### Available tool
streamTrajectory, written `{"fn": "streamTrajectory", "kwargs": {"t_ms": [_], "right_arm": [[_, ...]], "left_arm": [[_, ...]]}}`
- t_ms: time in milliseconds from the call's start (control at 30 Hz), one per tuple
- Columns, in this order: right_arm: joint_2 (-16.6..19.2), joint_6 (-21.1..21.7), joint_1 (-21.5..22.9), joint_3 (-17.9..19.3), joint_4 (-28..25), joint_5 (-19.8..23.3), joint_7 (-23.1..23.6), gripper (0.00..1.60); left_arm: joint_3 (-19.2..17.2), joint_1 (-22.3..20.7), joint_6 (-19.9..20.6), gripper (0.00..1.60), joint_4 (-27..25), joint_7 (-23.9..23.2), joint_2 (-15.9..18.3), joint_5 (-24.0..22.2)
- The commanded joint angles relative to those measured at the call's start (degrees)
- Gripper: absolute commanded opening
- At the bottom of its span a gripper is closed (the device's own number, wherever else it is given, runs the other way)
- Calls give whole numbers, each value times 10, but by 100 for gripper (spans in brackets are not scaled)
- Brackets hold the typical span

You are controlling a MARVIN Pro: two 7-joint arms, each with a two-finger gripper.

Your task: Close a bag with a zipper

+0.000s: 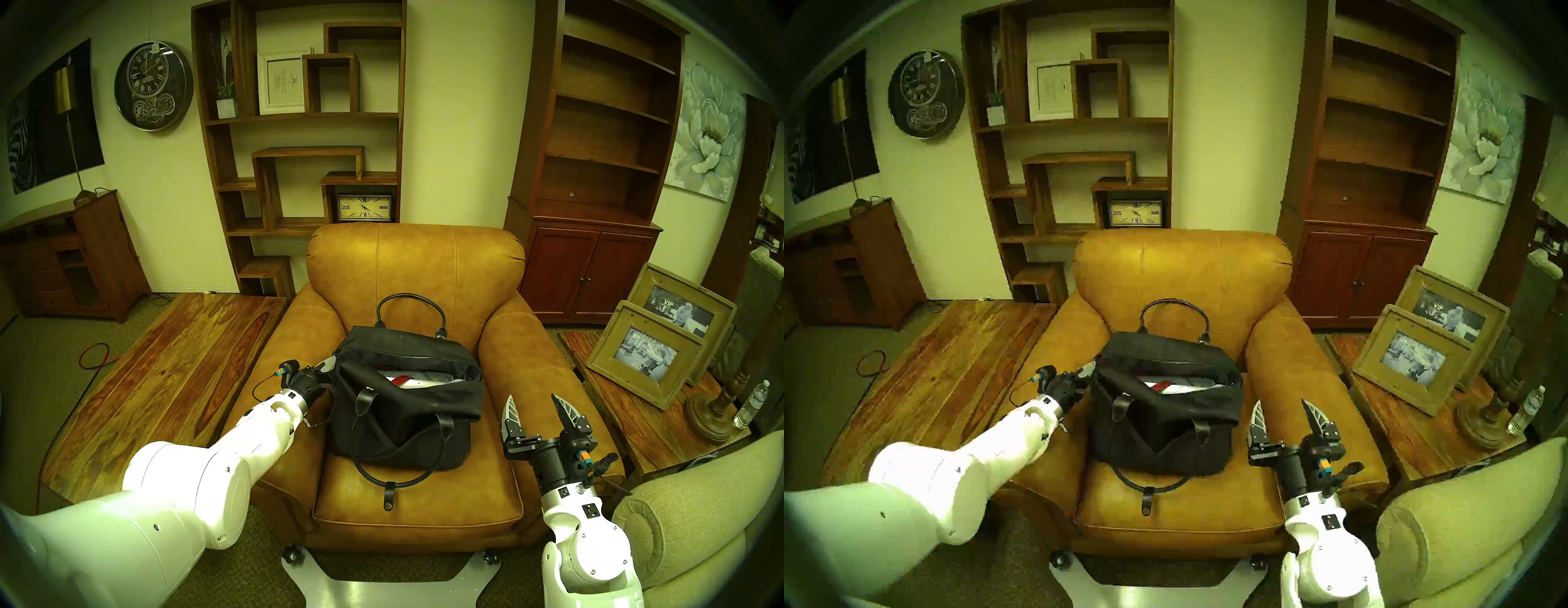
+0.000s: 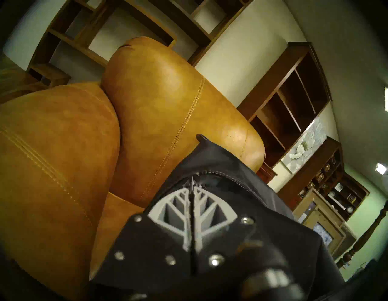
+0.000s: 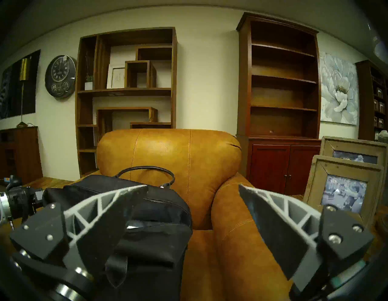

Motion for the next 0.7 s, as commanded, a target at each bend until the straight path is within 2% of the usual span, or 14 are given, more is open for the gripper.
{"fn": "streamTrajectory", "kwargs": {"t_ms": [0, 233, 667], "right_arm": [[0, -3, 2, 0, -11, 1, 0, 160], [0, -3, 3, 0, -10, 1, 0, 160], [0, -3, 4, 0, -8, 1, 0, 160]], "left_arm": [[9, -23, -12, 0, -34, -24, 4, 9], [14, -25, -14, 0, -49, -38, -6, 10], [50, -43, -13, 0, -83, -41, -20, 49]]}}
